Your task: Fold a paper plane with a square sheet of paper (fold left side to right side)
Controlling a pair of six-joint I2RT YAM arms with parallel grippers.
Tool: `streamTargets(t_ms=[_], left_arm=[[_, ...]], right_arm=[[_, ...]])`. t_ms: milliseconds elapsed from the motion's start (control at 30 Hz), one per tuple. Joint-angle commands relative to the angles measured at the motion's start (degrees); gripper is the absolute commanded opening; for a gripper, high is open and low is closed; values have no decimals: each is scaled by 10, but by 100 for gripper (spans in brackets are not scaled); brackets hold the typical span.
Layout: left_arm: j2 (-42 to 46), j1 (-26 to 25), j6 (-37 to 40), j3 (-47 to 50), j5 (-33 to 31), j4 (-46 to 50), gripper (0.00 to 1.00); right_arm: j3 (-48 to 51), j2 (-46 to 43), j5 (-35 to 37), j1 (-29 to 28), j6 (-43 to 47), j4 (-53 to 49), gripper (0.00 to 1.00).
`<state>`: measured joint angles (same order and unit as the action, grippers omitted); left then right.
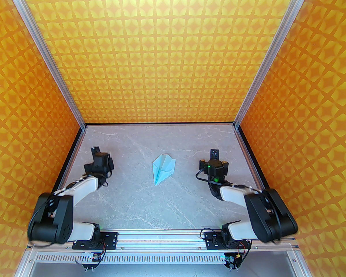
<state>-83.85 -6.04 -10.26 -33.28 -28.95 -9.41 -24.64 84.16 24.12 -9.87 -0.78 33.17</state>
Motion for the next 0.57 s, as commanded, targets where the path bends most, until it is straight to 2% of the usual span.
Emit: streamTargets(t_ms=[0,33,67,100,133,167,233,367,400,467,533], left_arm=[[0,-1,98,20,42,-168,99],[10,-1,115,49,45,-232,99],[15,4,116,61,47,-254,99],[11,10,118,77,52,-289,99],[-6,15,121,101,62,-353,99],[-20,20,126,113,70,-403,99],[-13,40,103,98,102,-349,99],[-31,52,104,123,150,-402,99],[-58,52,115,144,147,-487,99],[-34,52,102,128,147,-416,99],[-46,53,105,128,147,-441,99]], right_arm=[[2,2,-93,35,4,72,99],[31,23,-98,38,11,139,99],[50,35,-99,38,17,210,99],[51,25,-97,38,12,204,99],[33,10,-83,38,1,135,99],[24,16,-63,38,-7,130,99],[23,14,-66,38,-7,124,99],[22,16,-89,38,5,125,99],[19,17,-99,38,8,122,99],[18,18,-102,37,9,120,99],[17,17,-103,38,9,119,99]])
